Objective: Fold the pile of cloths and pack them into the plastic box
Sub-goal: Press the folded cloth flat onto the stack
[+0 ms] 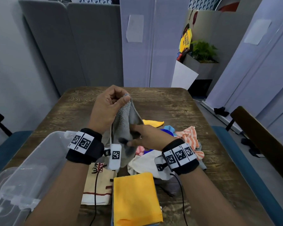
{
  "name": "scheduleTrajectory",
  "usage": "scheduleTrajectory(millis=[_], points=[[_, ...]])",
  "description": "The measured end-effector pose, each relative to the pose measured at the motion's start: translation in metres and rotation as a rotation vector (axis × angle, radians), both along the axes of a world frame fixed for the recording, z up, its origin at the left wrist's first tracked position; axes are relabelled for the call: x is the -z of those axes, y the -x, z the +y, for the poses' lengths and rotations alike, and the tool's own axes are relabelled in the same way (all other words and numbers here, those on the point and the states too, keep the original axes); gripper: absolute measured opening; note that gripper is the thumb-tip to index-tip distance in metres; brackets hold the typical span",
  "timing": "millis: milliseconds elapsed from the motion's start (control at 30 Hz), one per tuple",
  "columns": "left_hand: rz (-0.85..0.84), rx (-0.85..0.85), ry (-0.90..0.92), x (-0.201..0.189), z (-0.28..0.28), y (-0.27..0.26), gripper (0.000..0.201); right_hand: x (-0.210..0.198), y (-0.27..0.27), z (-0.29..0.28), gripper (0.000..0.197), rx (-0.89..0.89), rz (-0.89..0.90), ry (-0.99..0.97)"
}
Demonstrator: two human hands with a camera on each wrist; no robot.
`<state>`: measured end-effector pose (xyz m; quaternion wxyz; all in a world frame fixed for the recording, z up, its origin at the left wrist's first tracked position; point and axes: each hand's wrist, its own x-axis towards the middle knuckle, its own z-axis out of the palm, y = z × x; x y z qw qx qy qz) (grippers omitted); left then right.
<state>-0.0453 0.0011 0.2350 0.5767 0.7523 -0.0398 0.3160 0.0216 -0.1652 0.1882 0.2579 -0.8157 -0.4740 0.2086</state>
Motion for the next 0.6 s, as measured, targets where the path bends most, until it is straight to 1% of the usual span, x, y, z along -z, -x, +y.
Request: scheduleTrajectory(millis=[33, 67, 133, 167, 233, 300, 333, 400, 467, 500, 533, 600], points=[[-0.007, -0.029, -0.003, 0.002, 0.004, 0.000, 0.012, -0.001, -0.002, 0.001, 0.040, 0.008, -0.069, 0.024], [-0.014, -0.075, 0.002, 0.004, 0.009, -0.001, 0.011, -0.003, -0.004, 0.001, 0.034, 0.033, -0.120, 0.005], [-0.029, -0.199, 0.019, 0.009, 0.022, -0.002, 0.009, -0.007, -0.011, -0.003, 0.028, 0.129, -0.155, -0.100], [-0.034, -0.267, 0.008, 0.011, 0.028, -0.003, 0.009, -0.010, -0.015, -0.007, 0.029, 0.174, -0.164, -0.159], [-0.020, -0.408, -0.070, 0.018, 0.039, -0.006, 0.010, -0.021, -0.019, -0.014, 0.032, 0.216, -0.179, -0.252], [0.004, -0.514, -0.142, 0.026, 0.044, -0.009, 0.010, -0.037, -0.019, -0.020, 0.036, 0.196, -0.139, -0.307], [0.008, -0.544, -0.145, 0.029, 0.045, -0.010, 0.011, -0.045, -0.018, -0.023, 0.037, 0.173, -0.119, -0.325], [0.008, -0.557, -0.094, 0.033, 0.045, -0.012, 0.012, -0.060, -0.019, -0.028, 0.031, 0.128, -0.146, -0.352], [0.007, -0.550, -0.065, 0.035, 0.044, -0.012, 0.013, -0.067, -0.026, -0.031, 0.020, 0.118, -0.257, -0.357], [-0.002, -0.542, -0.056, 0.035, 0.043, -0.013, 0.014, -0.068, -0.029, -0.031, 0.018, 0.127, -0.315, -0.361], [-0.019, -0.530, -0.032, 0.034, 0.042, -0.013, 0.013, -0.069, -0.031, -0.032, 0.018, 0.138, -0.357, -0.380], [-0.059, -0.511, 0.028, 0.032, 0.041, -0.015, 0.010, -0.067, -0.035, -0.033, 0.020, 0.171, -0.380, -0.449]])
